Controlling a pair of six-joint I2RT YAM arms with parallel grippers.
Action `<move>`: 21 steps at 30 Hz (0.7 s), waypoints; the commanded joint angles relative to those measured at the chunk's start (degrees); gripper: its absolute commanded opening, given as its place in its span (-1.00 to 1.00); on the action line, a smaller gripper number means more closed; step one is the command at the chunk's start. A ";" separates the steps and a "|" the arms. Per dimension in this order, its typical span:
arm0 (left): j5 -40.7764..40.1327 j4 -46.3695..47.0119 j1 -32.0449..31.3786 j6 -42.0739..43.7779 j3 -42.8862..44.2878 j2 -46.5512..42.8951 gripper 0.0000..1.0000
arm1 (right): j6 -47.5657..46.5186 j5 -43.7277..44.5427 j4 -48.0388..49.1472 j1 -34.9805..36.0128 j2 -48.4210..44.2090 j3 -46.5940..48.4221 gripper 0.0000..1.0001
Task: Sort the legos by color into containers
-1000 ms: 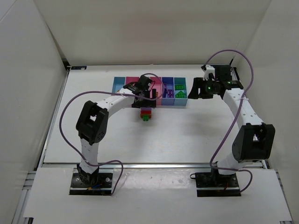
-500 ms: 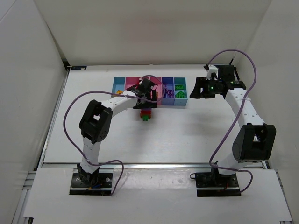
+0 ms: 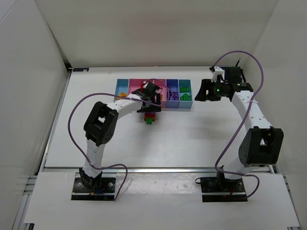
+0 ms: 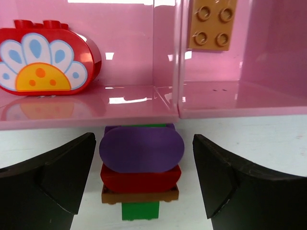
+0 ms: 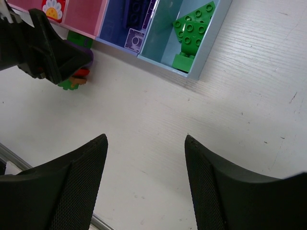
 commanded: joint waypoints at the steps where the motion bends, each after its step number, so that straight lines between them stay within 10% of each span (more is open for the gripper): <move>1: -0.30 0.54 -0.20 0.37 0.74 0.16 0.86 | -0.61 -0.84 0.82 -0.55 -0.51 0.55 0.38; 9: -0.39 0.62 -0.20 0.55 0.92 0.51 0.73 | -0.43 -0.92 0.99 -0.72 -0.25 0.37 0.38; 16: 0.32 0.89 -0.46 1.34 -0.92 -3.08 -0.03 | 0.01 -2.15 1.61 -0.72 -0.24 -0.59 0.37; 21: 2.50 2.90 -0.99 3.09 -3.82 -9.66 -0.14 | -1.30 -4.08 3.01 -0.02 -1.38 -1.91 0.35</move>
